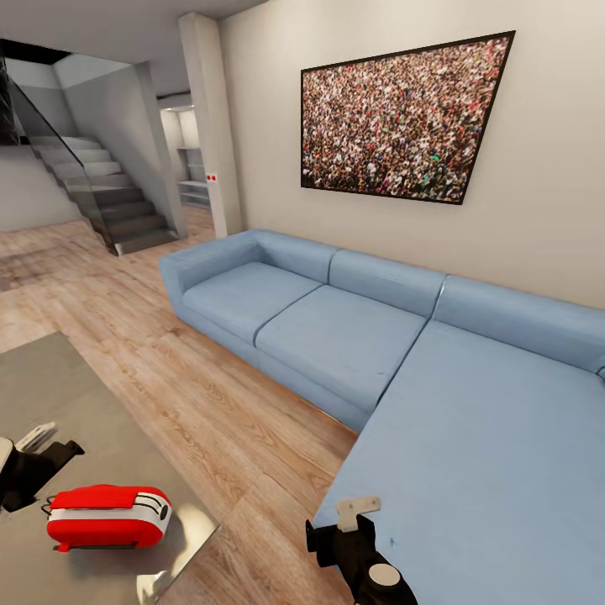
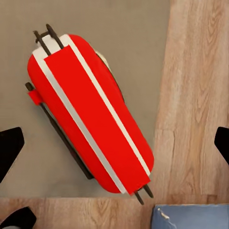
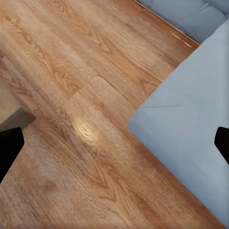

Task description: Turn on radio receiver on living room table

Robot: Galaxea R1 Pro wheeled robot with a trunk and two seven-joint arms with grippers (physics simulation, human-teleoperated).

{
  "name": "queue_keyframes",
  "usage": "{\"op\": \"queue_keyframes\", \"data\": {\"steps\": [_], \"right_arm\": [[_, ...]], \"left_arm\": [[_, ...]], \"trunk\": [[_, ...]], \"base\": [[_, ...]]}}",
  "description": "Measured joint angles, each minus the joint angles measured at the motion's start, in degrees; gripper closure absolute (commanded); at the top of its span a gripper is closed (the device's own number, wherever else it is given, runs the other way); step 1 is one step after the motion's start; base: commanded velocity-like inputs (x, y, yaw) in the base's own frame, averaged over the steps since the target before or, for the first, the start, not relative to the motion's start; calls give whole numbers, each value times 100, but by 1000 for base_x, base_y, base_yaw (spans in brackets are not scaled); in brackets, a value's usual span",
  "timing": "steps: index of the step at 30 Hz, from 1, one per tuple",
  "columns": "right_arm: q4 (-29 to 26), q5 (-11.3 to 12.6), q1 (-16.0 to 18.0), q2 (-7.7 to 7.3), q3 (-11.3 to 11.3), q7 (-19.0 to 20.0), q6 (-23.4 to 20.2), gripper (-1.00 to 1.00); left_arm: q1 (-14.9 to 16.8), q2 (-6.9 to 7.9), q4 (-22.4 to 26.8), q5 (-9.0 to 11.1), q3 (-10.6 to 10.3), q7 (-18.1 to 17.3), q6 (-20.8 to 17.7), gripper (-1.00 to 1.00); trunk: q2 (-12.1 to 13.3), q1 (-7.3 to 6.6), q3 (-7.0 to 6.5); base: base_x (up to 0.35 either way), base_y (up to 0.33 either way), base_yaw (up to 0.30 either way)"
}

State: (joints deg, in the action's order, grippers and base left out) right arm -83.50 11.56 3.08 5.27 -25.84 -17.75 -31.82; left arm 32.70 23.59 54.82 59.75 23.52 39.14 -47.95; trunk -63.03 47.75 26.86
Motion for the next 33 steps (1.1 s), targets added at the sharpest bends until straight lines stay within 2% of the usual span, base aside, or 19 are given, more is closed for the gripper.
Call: {"op": "queue_keyframes", "data": {"steps": [4,7,13,33], "right_arm": [[0,4,0,0,0,0,0,-100],[15,3,0,0,0,0,0,-100],[34,-4,0,0,0,4,0,-100],[44,-4,0,44,0,4,0,-100]], "left_arm": [[3,177,-72,5,45,-15,-4,-100],[23,230,-92,10,52,-19,-10,-100],[93,211,-225,19,48,-22,-4,-100],[97,191,-207,36,18,-98,-63,-100]], "trunk": [[0,0,0],[0,0,0],[0,0,0],[0,0,0]], "base": [[0,0,0],[0,0,0],[0,0,0],[-9,0,0]]}}
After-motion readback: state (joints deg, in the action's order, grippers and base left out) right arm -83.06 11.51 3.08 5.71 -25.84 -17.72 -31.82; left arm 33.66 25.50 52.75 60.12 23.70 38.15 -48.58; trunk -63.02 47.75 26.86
